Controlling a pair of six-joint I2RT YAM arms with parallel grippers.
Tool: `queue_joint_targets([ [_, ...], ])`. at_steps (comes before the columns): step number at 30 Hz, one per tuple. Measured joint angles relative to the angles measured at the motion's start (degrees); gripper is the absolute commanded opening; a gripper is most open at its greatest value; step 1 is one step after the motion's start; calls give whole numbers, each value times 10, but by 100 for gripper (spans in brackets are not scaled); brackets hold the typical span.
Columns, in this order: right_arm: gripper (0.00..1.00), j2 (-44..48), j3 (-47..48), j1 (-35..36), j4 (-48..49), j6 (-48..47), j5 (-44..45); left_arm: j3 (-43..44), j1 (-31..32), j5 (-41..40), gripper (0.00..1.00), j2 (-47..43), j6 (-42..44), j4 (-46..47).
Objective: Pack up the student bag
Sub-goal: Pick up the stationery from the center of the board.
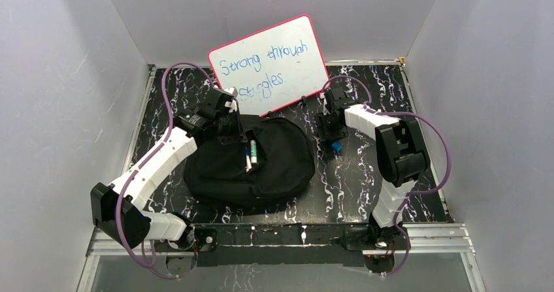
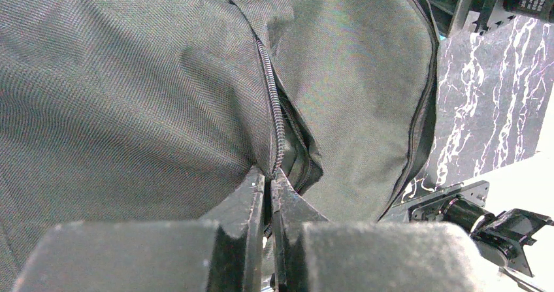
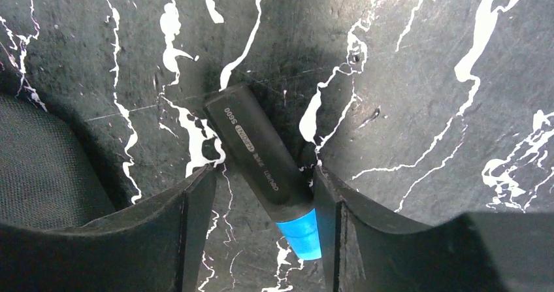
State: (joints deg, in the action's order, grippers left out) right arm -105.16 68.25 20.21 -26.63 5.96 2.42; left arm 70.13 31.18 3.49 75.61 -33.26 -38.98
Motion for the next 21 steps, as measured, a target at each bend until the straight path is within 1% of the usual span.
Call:
queue_joint_targets([
  [8,40,-11,13,-5,-4,-7,-18,0,0,0,0,0,0,0],
  [17,4,-10,13,-5,-4,3,1,0,0,0,0,0,-2,0],
  [21,0,7,3,-4,-9,19,23,0,0,0,0,0,-2,0],
])
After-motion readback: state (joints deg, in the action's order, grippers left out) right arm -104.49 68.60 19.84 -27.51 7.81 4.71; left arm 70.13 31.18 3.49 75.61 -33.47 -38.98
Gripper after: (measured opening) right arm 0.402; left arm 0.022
